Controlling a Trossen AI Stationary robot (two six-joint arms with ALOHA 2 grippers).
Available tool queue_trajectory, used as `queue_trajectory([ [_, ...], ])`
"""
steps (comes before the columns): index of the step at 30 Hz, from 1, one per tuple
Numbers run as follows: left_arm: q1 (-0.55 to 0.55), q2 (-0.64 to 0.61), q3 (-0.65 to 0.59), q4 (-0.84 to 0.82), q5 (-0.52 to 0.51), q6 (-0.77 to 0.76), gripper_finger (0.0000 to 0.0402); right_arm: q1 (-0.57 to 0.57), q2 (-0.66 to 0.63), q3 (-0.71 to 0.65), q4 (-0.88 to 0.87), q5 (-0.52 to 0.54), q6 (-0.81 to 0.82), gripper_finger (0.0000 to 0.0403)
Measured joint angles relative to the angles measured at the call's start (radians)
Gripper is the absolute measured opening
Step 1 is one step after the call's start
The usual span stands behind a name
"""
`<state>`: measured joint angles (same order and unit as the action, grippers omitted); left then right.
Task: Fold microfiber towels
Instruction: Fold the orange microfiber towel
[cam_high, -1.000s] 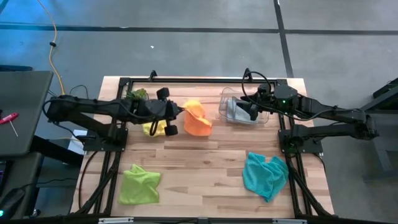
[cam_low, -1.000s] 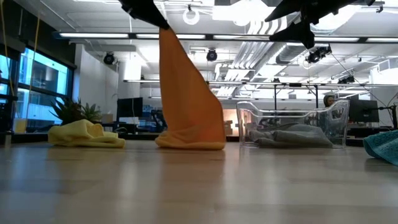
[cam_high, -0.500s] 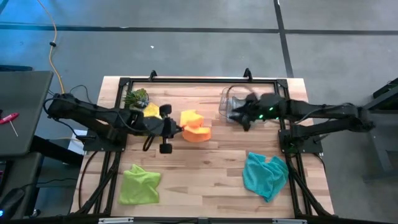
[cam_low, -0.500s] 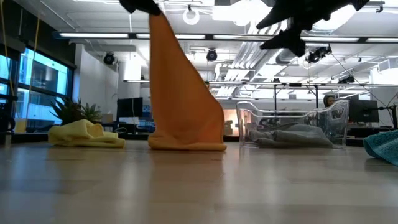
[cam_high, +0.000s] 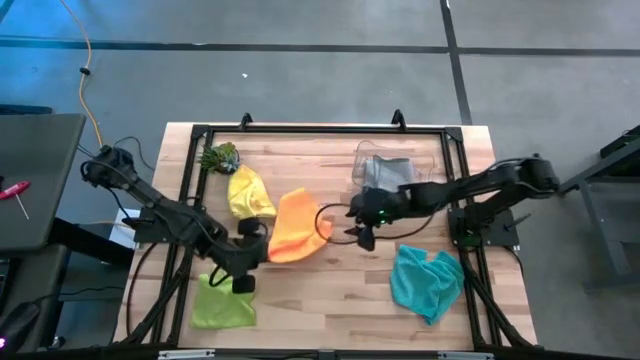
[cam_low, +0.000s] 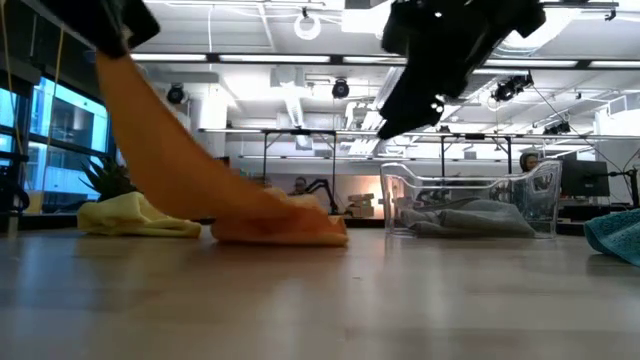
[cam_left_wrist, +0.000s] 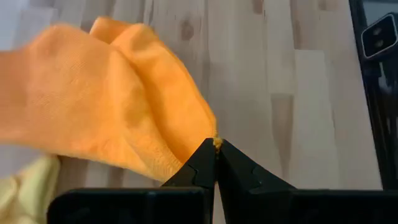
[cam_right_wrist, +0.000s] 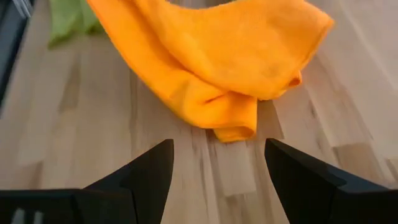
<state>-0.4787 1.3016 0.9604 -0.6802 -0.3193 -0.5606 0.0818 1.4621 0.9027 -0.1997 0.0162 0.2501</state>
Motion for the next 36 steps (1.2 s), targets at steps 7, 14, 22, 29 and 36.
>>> queue_trajectory([
  [7, -0.061, 0.069, -0.001, -0.018, -0.039, -0.145, 0.0000, -0.002, 0.160, 0.114, -0.011, 0.007, -0.094, 0.0245],
  [14, -0.106, 0.146, 0.000, -0.012, 0.026, -0.191, 0.0000, -0.075, 0.298, 0.237, -0.009, -0.034, -0.052, 0.0245],
  [22, -0.139, 0.209, 0.000, -0.017, 0.019, -0.226, 0.0000, -0.177, 0.429, 0.298, 0.010, -0.268, -0.027, 0.0245],
  [29, -0.134, 0.223, 0.000, -0.019, 0.017, -0.226, 0.0000, -0.214, 0.481, 0.314, 0.112, -0.349, 0.045, 0.0226],
  [36, -0.131, 0.222, 0.000, -0.018, 0.017, -0.233, 0.0000, -0.209, 0.481, 0.316, 0.137, -0.393, 0.060, 0.0146],
])
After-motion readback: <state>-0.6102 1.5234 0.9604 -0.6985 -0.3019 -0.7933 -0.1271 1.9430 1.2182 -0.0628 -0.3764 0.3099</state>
